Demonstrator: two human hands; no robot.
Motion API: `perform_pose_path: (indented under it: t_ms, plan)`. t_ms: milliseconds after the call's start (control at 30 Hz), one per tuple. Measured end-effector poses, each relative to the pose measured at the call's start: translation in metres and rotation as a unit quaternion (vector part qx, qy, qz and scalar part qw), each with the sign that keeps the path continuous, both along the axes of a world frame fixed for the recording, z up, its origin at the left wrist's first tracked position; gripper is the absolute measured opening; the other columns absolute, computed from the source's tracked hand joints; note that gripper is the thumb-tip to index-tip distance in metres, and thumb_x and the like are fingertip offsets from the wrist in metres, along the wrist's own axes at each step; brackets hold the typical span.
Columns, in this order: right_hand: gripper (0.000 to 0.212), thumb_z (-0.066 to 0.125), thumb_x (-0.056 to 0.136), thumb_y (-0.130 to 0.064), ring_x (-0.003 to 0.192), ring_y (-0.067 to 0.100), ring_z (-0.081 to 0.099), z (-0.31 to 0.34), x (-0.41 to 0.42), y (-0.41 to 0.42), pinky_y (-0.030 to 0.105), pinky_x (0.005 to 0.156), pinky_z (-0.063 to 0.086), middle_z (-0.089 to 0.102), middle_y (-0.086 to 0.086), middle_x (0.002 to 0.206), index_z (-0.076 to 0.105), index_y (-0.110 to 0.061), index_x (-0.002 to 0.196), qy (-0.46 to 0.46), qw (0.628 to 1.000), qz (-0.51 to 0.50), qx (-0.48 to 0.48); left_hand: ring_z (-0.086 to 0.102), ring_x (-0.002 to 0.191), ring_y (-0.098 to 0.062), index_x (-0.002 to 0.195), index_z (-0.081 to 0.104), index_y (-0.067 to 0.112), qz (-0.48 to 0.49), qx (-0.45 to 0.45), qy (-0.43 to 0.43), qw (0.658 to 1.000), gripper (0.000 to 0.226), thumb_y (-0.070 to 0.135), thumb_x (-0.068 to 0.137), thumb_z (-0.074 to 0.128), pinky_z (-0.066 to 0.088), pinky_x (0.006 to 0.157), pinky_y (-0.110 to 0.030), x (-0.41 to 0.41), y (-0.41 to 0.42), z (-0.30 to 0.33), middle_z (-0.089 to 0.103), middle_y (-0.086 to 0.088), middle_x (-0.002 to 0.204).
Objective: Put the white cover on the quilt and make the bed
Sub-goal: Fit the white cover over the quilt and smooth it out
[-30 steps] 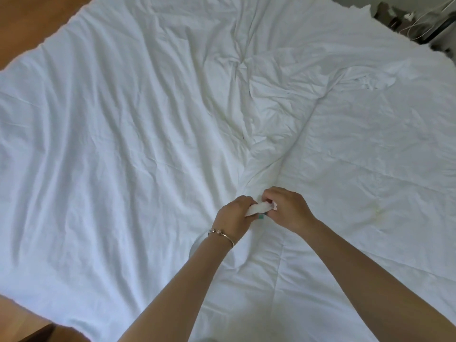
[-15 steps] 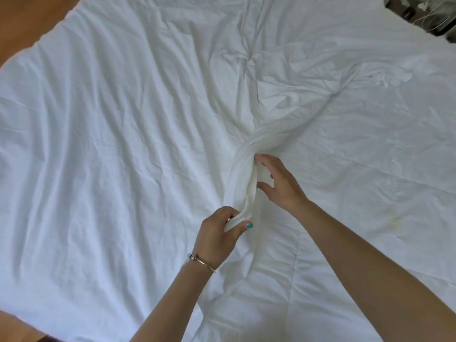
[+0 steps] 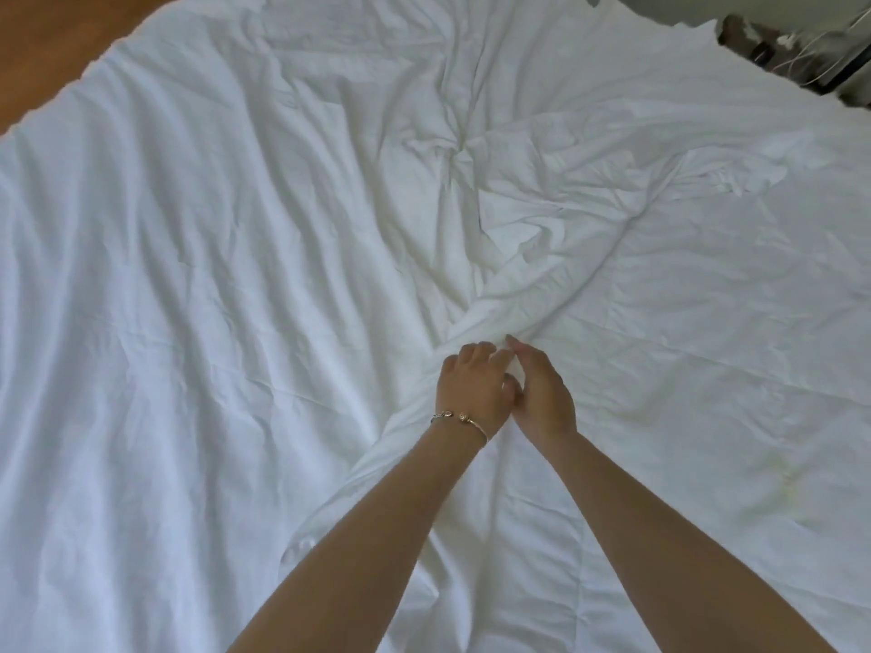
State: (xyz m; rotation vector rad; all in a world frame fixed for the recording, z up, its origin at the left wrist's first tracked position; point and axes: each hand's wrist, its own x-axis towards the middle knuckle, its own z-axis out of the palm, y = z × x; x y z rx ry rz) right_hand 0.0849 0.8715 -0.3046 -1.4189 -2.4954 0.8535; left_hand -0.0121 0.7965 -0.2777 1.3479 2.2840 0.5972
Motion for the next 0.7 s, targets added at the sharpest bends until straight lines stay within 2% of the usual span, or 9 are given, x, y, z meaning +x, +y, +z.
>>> perform_pose_path:
  t_ms: [133,233,300,367,433,467,533,600,700]
  plan:
    - [0.083,0.048,0.085,0.013,0.138,0.017,0.039,0.001,-0.023,0.066,0.027,0.106,0.04,0.037,-0.002,0.152,0.024,-0.029,0.153,0.061,0.985,-0.088,-0.135,0.018,0.144,-0.023,0.151,0.019,0.032,-0.061,-0.061,0.07,0.994,0.071,0.047,0.092,0.055,0.025,0.113,-0.044,-0.028,0.073,-0.046,0.02,0.004,0.157]
    - [0.085,0.045,0.085,0.012,0.134,0.019,0.041,-0.01,-0.021,0.097,0.028,0.102,0.043,0.034,-0.001,0.151,0.021,-0.032,0.154,0.043,0.987,-0.047,-0.144,0.047,0.125,-0.027,0.136,0.047,0.024,-0.145,-0.062,0.129,0.979,0.041,0.024,0.095,0.052,0.045,0.095,-0.039,-0.052,0.111,-0.061,0.051,-0.002,0.137]
    - [0.076,0.046,0.089,0.007,0.128,0.017,0.045,-0.016,-0.022,0.102,0.027,0.098,0.046,0.027,-0.004,0.153,0.025,-0.03,0.152,0.089,0.988,-0.051,-0.115,0.06,0.105,-0.034,0.117,0.062,0.016,-0.021,0.059,0.015,0.998,0.026,0.02,0.096,0.048,0.047,0.083,-0.035,-0.077,0.123,-0.056,0.066,-0.011,0.114]
    - [0.076,0.047,0.09,0.006,0.122,0.01,0.047,-0.022,-0.025,0.1,0.024,0.084,0.051,0.017,-0.007,0.156,0.025,-0.035,0.151,0.155,0.983,-0.074,-0.068,0.06,0.101,-0.036,0.109,0.063,0.008,0.2,0.111,-0.053,0.972,0.028,0.023,0.097,0.043,0.041,0.075,-0.031,-0.122,0.124,-0.05,0.066,-0.018,0.108]
    - [0.079,0.049,0.09,0.003,0.12,0.006,0.046,-0.026,-0.029,0.1,0.014,0.074,0.048,0.011,-0.008,0.157,0.022,-0.04,0.15,0.189,0.978,-0.082,-0.038,0.054,0.113,-0.033,0.119,0.058,0.008,0.351,-0.014,-0.029,0.936,0.028,0.017,0.098,0.042,0.037,0.082,-0.031,-0.162,0.118,-0.049,0.059,-0.015,0.122]
    - [0.077,0.051,0.092,-0.001,0.123,0.007,0.045,-0.027,-0.032,0.1,0.013,0.076,0.047,0.011,-0.009,0.158,0.022,-0.041,0.15,0.182,0.98,-0.073,-0.045,0.05,0.118,-0.032,0.124,0.055,0.01,0.37,-0.07,0.037,0.926,0.03,0.015,0.097,0.045,0.036,0.089,-0.034,-0.169,0.113,-0.047,0.055,-0.013,0.127]
    - [0.067,0.055,0.096,-0.014,0.135,0.012,0.039,-0.036,-0.038,0.102,0.021,0.096,0.044,0.014,-0.006,0.159,0.025,-0.038,0.151,0.129,0.988,-0.032,-0.083,0.049,0.117,-0.032,0.125,0.055,0.013,0.309,0.036,0.132,0.941,0.03,0.018,0.095,0.05,0.035,0.095,-0.04,-0.163,0.117,-0.046,0.053,-0.011,0.127]
    - [0.062,0.056,0.098,-0.026,0.144,0.013,0.027,-0.046,-0.044,0.099,0.021,0.108,0.027,0.017,-0.004,0.161,0.026,-0.034,0.152,0.076,0.988,0.018,-0.131,0.055,0.106,-0.033,0.118,0.06,0.013,0.137,0.166,0.146,0.966,0.027,0.025,0.094,0.054,0.041,0.085,-0.041,-0.132,0.119,-0.049,0.058,-0.011,0.116]
    - [0.061,0.056,0.098,-0.025,0.144,0.014,0.028,-0.058,-0.052,0.088,0.024,0.113,0.024,0.027,-0.001,0.158,0.029,-0.029,0.152,0.086,0.983,0.012,-0.16,0.049,0.113,-0.03,0.123,0.054,0.013,0.046,0.071,0.177,0.981,0.038,0.036,0.093,0.054,0.037,0.089,-0.038,-0.097,0.116,-0.073,0.055,-0.007,0.12]
